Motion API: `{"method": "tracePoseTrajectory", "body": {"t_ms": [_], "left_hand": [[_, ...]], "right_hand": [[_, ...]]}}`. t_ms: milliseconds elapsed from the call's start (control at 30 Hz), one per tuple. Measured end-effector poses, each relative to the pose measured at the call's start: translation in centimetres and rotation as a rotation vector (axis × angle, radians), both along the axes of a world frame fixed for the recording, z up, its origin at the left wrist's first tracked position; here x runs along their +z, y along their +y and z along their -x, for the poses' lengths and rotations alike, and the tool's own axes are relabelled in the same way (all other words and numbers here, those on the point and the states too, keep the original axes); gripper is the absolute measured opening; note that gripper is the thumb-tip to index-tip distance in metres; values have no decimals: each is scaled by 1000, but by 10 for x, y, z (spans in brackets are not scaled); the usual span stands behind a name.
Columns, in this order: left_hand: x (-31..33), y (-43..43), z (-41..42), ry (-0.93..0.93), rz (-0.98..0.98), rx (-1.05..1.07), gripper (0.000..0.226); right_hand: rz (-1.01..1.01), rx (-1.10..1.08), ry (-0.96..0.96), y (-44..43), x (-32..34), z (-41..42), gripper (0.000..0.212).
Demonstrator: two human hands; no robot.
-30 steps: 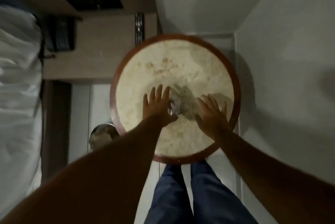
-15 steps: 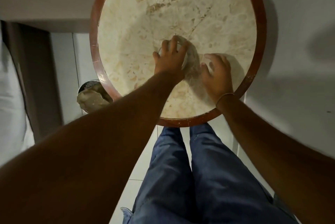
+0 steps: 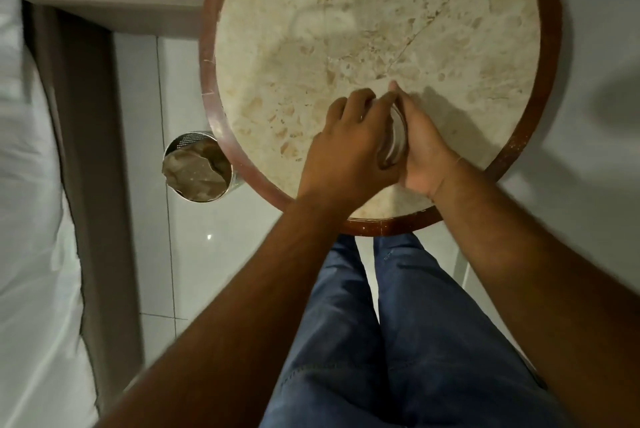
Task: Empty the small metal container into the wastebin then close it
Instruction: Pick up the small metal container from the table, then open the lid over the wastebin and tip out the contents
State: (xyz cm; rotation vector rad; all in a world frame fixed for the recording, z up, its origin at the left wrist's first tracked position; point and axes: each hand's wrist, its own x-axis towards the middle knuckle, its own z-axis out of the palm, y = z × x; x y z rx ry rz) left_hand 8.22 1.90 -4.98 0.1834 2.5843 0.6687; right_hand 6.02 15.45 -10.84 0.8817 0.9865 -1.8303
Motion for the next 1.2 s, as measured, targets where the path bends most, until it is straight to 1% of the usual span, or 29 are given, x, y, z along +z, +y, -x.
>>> {"method": "tracePoseTrajectory", "body": {"t_ms": [67, 167, 267, 333, 367, 433, 500, 533, 600, 667, 733, 800, 867, 900, 933, 967, 1000, 1033, 1067, 1100, 1133, 1167, 1200], "left_hand": [[9, -15, -10, -4, -18, 31, 93], [22, -33, -23, -45, -54, 91, 100], [32, -53, -37, -41, -108, 177, 99], [36, -70, -51, 0, -132, 266, 96], [37, -78, -59, 25, -147, 325, 96], [36, -99, -78, 67, -164, 464, 96], [34, -120, -103, 89, -164, 585, 93], [32, -130, -117, 86, -163, 637, 91], [27, -143, -144, 49, -159, 727, 90], [21, -161, -178, 12, -151, 843, 90], [15, -170, -203, -13, -150, 922, 90], [10, -175, -224, -35, -148, 996, 91], [4, -181, -242, -51, -163, 1082, 91], [1, -184, -251, -56, -180, 1126, 91], [-3, -185, -259, -54, -199, 1172, 90], [-7, -187, -266, -51, -219, 1221, 89], [-12, -187, -273, -40, -233, 1272, 89], [-15, -188, -277, -31, -247, 1305, 87], [-22, -188, -282, -14, -272, 1345, 87], [-26, -188, -283, 0, -290, 1366, 88], [-31, -189, -284, 23, -306, 1381, 90], [-38, -188, -290, 39, -324, 1413, 91], [-43, -186, -294, 43, -337, 1434, 92]], "right_hand": [[139, 28, -26, -8, -4, -6, 64], [245, 67, -77, -21, -5, -10, 60], [270, 129, -113, -39, -8, -11, 55], [275, 168, -125, -56, -10, -12, 53], [261, 190, -125, -65, -8, -13, 54], [214, 257, -126, -84, -8, -14, 65], [118, 343, -136, -106, -6, -15, 74], [60, 388, -131, -117, -4, -16, 76], [-72, 485, -55, -141, -4, -18, 74], [-108, 561, 14, -184, 2, -26, 73], [-171, 589, 66, -219, 8, -33, 68], [-265, 630, 170, -253, 8, -42, 66], [-329, 630, 365, -288, 8, -50, 64], [-343, 640, 538, -305, 9, -55, 53], [-351, 639, 742, -319, 11, -60, 37], [-363, 637, 944, -334, 12, -65, 28], [-388, 628, 1140, -350, 7, -72, 29], [-404, 610, 1317, -362, -3, -77, 39], [-403, 649, 1437, -380, -21, -84, 48], [-425, 756, 1487, -393, -39, -87, 56], [-463, 941, 1473, -406, -59, -90, 63], [-516, 1181, 1411, -419, -81, -98, 71], [-599, 1371, 1326, -427, -100, -101, 79]]}}
